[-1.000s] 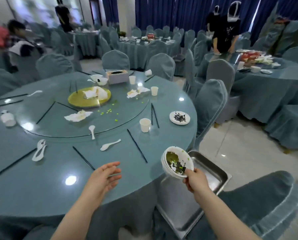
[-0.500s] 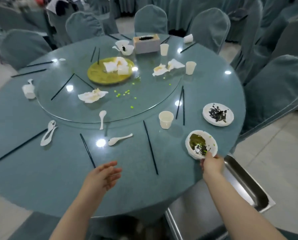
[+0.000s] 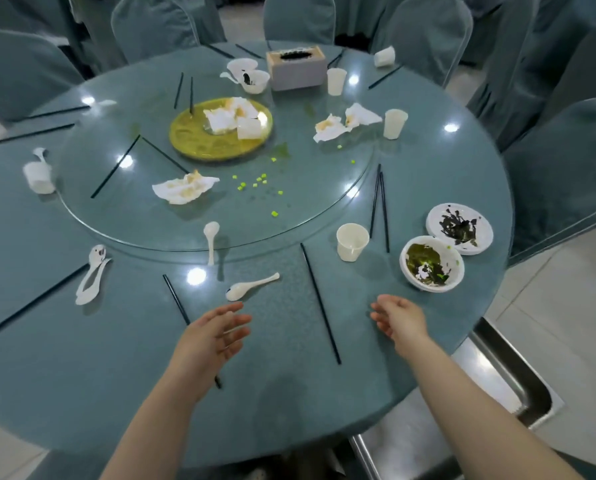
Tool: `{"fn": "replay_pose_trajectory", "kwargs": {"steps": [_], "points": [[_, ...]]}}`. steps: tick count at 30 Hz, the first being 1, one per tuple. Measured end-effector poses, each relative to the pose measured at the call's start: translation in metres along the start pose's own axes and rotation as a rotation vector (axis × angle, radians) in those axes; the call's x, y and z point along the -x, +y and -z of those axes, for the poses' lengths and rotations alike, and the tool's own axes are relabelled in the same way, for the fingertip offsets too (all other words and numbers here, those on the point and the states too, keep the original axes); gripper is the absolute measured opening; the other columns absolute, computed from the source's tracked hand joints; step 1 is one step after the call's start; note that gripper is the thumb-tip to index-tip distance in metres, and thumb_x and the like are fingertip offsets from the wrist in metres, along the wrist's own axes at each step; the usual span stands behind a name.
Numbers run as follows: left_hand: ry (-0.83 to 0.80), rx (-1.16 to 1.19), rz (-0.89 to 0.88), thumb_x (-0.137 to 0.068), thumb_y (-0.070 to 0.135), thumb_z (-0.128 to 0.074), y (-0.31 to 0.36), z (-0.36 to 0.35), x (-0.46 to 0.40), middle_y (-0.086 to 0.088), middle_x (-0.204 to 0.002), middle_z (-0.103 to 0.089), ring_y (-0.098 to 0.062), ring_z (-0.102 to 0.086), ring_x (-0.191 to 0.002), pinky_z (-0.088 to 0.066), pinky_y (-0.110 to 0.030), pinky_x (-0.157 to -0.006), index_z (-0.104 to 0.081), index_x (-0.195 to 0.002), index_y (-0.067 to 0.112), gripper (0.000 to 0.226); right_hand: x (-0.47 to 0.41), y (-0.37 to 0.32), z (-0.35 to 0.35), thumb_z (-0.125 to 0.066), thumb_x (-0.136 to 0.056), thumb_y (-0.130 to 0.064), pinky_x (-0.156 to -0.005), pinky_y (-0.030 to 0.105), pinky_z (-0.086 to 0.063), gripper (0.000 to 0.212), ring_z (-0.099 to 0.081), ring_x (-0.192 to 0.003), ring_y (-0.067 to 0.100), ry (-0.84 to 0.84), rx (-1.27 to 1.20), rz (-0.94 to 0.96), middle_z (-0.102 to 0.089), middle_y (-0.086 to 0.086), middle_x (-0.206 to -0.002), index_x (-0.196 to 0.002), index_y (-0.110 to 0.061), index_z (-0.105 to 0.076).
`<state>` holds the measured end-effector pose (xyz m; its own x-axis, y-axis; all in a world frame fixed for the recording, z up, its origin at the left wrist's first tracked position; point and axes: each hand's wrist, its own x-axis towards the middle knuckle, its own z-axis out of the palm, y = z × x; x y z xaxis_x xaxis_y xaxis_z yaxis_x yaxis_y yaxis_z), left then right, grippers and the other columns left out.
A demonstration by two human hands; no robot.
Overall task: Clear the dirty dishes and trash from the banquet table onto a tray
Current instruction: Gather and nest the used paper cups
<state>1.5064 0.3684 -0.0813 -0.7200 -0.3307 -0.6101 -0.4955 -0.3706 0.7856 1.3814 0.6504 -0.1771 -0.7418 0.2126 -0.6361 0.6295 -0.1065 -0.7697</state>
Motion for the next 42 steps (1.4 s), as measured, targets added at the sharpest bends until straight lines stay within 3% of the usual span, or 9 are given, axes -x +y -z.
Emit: {"fn": "replay_pose_trajectory", "kwargs": {"steps": [5,10,12,16,20,24,28,34,42], "points": [[-0.061,0.018,-0.011,-0.096,0.011,-0.047,0.025,0.016,-0.025,0.001,-0.085,-0.075,-0.016,-0.065,-0.078,-0.049,-0.028,-0.075,-0.066,-0.105,0.017,0.022,0.004,-0.020,-0.035,-0.066,-0.084,-0.013,-0.063,0.027,-0.050,0.019,-0.063,-0.065,0.013,-0.011,0.220,0.223,-0.066,0.002,-0.083,-0.103,-0.009,-0.065],[-0.071,0.037,-0.058,-0.095,0.013,-0.049,0.054,0.027,-0.039,0.000,-0.088,-0.075,-0.015,-0.067,-0.079,-0.049,-0.028,-0.074,-0.066,-0.105,0.017,0.021,-0.001,-0.056,-0.064,-0.066,-0.079,-0.018,-0.072,0.028,-0.045,0.014,-0.062,-0.081,0.017,0.100,0.567,0.530,-0.063,-0.005,-0.085,-0.091,-0.024,-0.063],[-0.049,0.049,-0.088,-0.095,0.014,-0.049,0.061,0.036,-0.044,-0.001,-0.091,-0.075,-0.014,-0.068,-0.077,-0.049,-0.028,-0.073,-0.068,-0.105,0.018,0.021,-0.011,-0.065,-0.077,-0.065,-0.080,-0.020,-0.075,0.026,-0.039,0.021,-0.056,-0.090,0.019,0.144,0.776,0.650,-0.059,0.000,-0.101,-0.101,-0.025,-0.061],[0.053,0.116,-0.093,-0.095,0.013,-0.050,0.065,0.051,-0.049,-0.002,-0.091,-0.075,-0.014,-0.068,-0.075,-0.049,-0.028,-0.071,-0.067,-0.107,0.016,0.021,-0.032,-0.085,-0.101,-0.068,-0.080,-0.032,-0.107,0.045,-0.029,0.064,-0.026,-0.134,0.032,0.181,1.155,0.698,-0.027,0.011,-0.149,-0.138,-0.026,-0.040],[0.117,0.150,-0.073,-0.096,0.013,-0.049,0.061,0.056,-0.050,-0.002,-0.090,-0.075,-0.015,-0.067,-0.077,-0.050,-0.028,-0.074,-0.067,-0.108,0.016,0.022,-0.042,-0.073,-0.113,-0.061,-0.082,-0.026,-0.112,0.047,-0.019,0.069,-0.020,-0.138,0.031,0.111,1.401,0.688,-0.022,0.008,-0.152,-0.143,-0.028,-0.030],[0.161,0.176,-0.065,-0.096,0.013,-0.049,0.059,0.050,-0.050,-0.002,-0.089,-0.075,-0.015,-0.067,-0.077,-0.050,-0.029,-0.075,-0.067,-0.107,0.015,0.021,-0.046,-0.075,-0.128,-0.053,-0.081,-0.007,-0.109,0.045,-0.023,0.063,-0.023,-0.133,0.029,-0.002,1.335,0.769,-0.031,0.006,-0.148,-0.140,-0.026,-0.040],[0.218,0.202,-0.073,-0.096,0.012,-0.049,0.058,0.058,-0.045,-0.003,-0.092,-0.074,-0.018,-0.066,-0.081,-0.050,-0.029,-0.076,-0.066,-0.108,0.014,0.022,-0.038,-0.074,-0.142,-0.054,-0.076,0.004,-0.105,0.026,-0.023,0.057,-0.029,-0.127,0.029,-0.123,1.217,0.889,-0.042,0.008,-0.138,-0.130,-0.017,-0.053],[0.261,0.201,-0.116,-0.096,0.009,-0.049,0.058,0.065,-0.027,-0.001,-0.090,-0.074,-0.016,-0.067,-0.079,-0.049,-0.028,-0.072,-0.067,-0.107,0.016,0.022,0.012,-0.091,-0.187,-0.073,-0.071,-0.014,-0.099,0.020,-0.020,0.065,-0.041,-0.124,0.025,-0.385,1.024,1.021,-0.050,0.004,-0.130,-0.131,-0.011,-0.049],[0.307,-0.148,-0.413,-0.085,0.000,-0.064,0.096,0.086,0.031,0.002,-0.099,-0.072,-0.009,-0.065,-0.085,-0.049,-0.022,-0.077,-0.066,-0.106,0.029,0.035,0.132,-0.115,-0.234,-0.082,-0.065,-0.033,-0.083,0.022,-0.041,0.057,-0.053,-0.099,0.008,-0.817,0.777,1.009,-0.056,-0.012,-0.110,-0.115,-0.037,-0.054]]}}
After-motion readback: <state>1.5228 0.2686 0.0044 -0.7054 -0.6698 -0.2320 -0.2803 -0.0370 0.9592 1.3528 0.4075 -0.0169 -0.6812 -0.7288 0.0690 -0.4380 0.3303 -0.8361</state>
